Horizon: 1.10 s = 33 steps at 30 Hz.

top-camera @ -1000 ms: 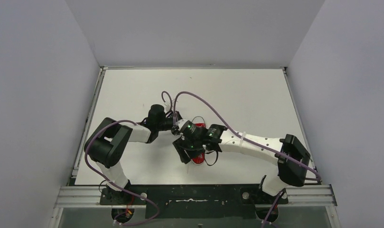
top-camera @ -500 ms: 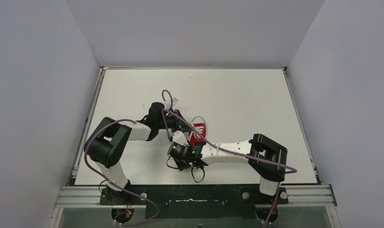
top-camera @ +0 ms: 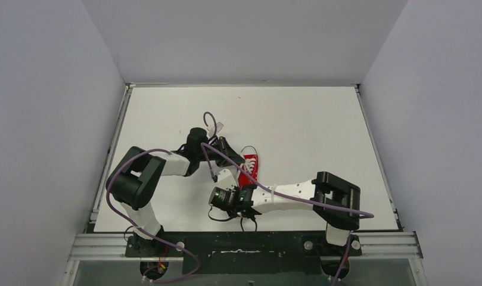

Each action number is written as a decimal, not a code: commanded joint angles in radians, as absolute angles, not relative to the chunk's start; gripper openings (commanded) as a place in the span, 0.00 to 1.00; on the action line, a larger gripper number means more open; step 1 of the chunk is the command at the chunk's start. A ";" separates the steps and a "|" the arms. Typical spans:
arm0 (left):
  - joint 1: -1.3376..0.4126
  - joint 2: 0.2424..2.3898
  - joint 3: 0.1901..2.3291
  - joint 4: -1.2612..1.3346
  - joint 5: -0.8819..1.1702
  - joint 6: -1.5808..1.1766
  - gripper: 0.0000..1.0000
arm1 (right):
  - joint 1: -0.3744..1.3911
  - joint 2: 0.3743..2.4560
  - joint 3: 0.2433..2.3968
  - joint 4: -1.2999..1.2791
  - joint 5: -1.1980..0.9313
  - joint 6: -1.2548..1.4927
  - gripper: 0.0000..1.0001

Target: Tie the shoes

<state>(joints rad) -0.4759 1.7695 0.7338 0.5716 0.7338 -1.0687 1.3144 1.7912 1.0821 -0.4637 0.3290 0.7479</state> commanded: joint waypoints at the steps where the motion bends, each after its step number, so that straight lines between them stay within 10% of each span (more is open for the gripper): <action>1: -0.469 1.733 0.744 0.587 0.758 -1.040 0.00 | 1.289 1.578 1.100 -0.583 0.371 0.689 0.00; 11: -0.469 1.720 0.771 0.539 0.736 -1.054 0.00 | 0.934 1.226 1.119 -0.761 0.289 0.520 0.00; 26: -0.470 1.717 0.920 0.145 0.695 -1.095 0.00 | 0.435 1.663 1.260 -0.363 -0.122 0.146 0.00; 33: -0.472 1.721 0.944 0.067 0.669 -1.160 0.00 | 0.415 1.876 1.484 -0.652 -0.266 0.063 0.34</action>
